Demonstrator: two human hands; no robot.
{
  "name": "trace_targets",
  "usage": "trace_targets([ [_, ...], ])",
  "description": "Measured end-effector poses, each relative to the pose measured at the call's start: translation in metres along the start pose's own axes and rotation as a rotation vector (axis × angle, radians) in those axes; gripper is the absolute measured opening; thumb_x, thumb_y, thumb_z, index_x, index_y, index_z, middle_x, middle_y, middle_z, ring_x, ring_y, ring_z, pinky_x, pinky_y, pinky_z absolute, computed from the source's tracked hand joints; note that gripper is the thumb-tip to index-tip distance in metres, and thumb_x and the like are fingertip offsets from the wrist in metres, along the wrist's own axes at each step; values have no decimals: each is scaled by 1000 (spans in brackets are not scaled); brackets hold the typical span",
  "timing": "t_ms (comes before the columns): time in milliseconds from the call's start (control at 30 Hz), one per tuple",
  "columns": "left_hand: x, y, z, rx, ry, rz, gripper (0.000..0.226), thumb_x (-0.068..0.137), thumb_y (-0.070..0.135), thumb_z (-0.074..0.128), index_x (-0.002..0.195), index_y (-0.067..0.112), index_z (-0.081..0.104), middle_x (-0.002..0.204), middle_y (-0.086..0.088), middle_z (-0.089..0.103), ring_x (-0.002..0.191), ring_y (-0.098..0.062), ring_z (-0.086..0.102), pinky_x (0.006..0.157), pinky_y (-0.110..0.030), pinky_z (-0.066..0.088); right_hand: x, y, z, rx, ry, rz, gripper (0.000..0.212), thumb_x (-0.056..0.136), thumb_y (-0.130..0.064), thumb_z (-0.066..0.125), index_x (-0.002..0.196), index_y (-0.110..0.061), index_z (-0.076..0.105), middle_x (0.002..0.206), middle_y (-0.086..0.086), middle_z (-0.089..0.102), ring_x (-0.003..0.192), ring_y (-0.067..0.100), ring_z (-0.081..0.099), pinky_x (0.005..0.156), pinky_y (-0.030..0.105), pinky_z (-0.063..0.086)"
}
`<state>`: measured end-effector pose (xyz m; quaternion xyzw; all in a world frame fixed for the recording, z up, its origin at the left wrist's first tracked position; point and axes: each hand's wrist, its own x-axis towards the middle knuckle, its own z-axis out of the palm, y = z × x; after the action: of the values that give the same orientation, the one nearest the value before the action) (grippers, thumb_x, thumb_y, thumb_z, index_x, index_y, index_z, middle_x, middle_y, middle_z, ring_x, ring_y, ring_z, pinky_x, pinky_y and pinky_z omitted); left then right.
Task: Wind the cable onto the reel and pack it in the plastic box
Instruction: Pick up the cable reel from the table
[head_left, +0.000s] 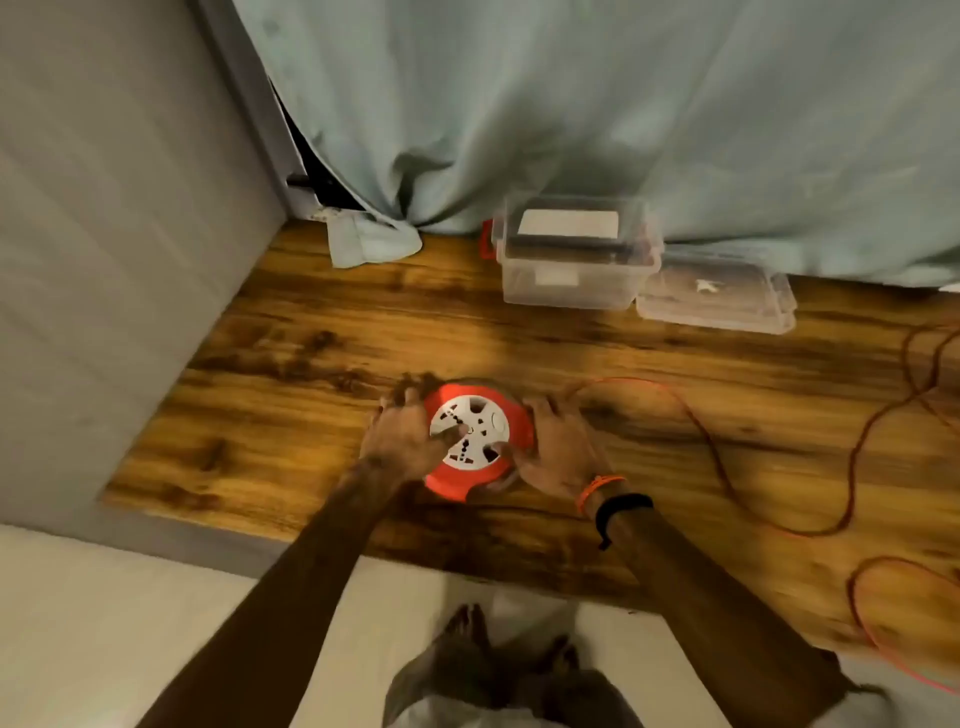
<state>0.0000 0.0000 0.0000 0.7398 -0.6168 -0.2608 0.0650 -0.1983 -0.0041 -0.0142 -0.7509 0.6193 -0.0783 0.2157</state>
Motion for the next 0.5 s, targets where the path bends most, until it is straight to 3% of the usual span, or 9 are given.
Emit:
trace_targets([
  [200, 7, -11, 18, -212, -15, -139, 58, 89, 45, 68, 135, 11, 57, 130, -16, 66, 118, -34, 62, 97, -40, 53, 13, 0, 19, 95, 7, 117, 72, 78, -58, 65, 133, -17, 44, 130, 11, 55, 121, 33, 48, 97, 40, 43],
  [367, 17, -16, 25, -407, 13, -242, 60, 85, 42, 73, 135, 11, 58, 131, -13, 65, 118, -31, 62, 97, -41, 54, 30, 2, 24, 211, -10, 227, 65, 80, -57, 64, 128, -13, 52, 125, 9, 62, 120, 33, 50, 99, 45, 46],
  [500, 22, -18, 27, -488, 56, -209, 53, 84, 37, 75, 130, 13, 63, 127, -10, 69, 115, -29, 65, 97, -43, 55, 43, 8, 18, 329, -28, 301, 63, 76, -60, 66, 110, -8, 65, 113, 10, 69, 103, 28, 63, 85, 33, 51],
])
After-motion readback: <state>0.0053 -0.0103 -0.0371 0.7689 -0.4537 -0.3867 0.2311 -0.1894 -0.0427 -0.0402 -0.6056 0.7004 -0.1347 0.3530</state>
